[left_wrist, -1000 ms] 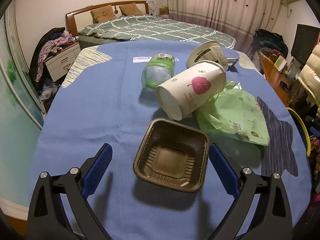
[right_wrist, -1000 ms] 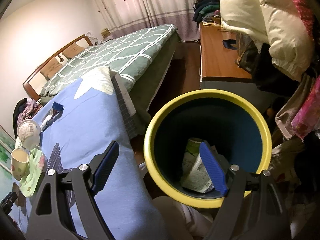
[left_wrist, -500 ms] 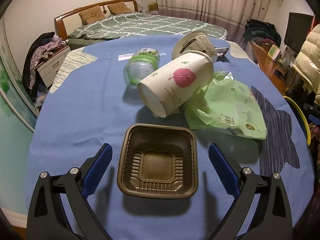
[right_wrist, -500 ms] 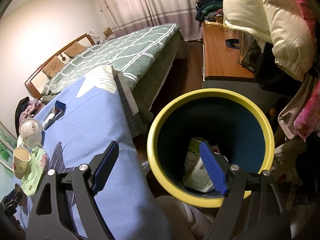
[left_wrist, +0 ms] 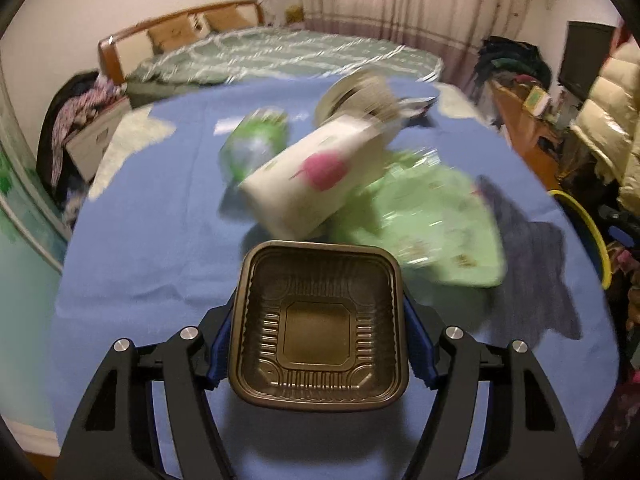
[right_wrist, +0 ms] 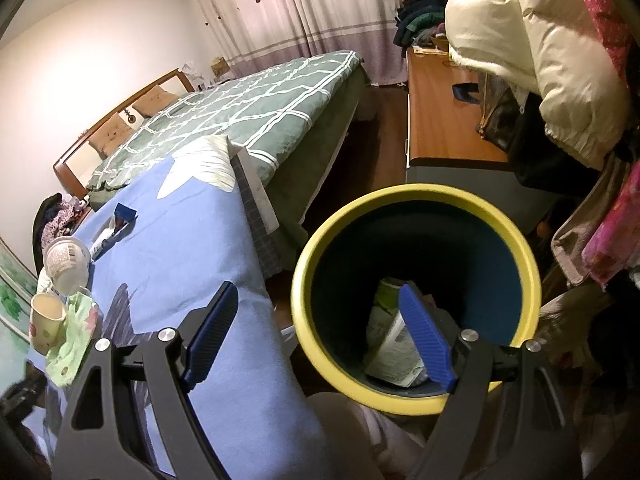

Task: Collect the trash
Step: 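Carry the brown tray to the yellow bin and open the left tool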

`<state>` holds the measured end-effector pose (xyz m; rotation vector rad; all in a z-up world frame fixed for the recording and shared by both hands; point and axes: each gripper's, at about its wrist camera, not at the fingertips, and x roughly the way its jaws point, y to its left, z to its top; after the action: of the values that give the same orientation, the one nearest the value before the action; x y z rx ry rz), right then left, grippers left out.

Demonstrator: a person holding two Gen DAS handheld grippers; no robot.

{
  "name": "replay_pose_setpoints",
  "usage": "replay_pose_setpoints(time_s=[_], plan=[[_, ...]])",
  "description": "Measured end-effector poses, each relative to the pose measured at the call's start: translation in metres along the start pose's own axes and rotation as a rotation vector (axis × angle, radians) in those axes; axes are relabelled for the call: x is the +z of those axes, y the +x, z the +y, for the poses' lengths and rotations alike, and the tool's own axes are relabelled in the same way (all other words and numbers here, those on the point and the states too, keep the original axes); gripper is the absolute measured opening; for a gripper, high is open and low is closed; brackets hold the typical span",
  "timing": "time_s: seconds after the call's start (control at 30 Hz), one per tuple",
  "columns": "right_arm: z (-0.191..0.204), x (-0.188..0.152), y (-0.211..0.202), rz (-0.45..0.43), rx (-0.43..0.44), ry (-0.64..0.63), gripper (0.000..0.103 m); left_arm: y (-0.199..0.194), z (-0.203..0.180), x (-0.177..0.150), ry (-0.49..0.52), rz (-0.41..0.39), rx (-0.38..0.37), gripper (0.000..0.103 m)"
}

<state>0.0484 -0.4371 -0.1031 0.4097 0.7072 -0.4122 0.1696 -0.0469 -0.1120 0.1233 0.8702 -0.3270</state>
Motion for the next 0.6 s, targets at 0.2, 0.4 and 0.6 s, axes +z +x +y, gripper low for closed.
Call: replay_pose_setpoints(time_s=[0.2, 0.4, 0.6], plan=[[-0.017, -0.003, -0.009, -0.001, -0.021, -0.021, 0.078, -0.024, -0.06, 0.024, 0.084, -0.067, -0.086, 0.068], [-0.035, -0.007, -0.023, -0.008, -0.032, -0.039, 0.078, -0.012, -0.149, 0.056, 0.185, -0.071, -0.218, 0.068], [-0.057, -0.01, -0.04, -0.023, -0.077, -0.055, 0.078, 0.016, -0.241, 0.082, 0.277, -0.021, -0.333, 0.069]])
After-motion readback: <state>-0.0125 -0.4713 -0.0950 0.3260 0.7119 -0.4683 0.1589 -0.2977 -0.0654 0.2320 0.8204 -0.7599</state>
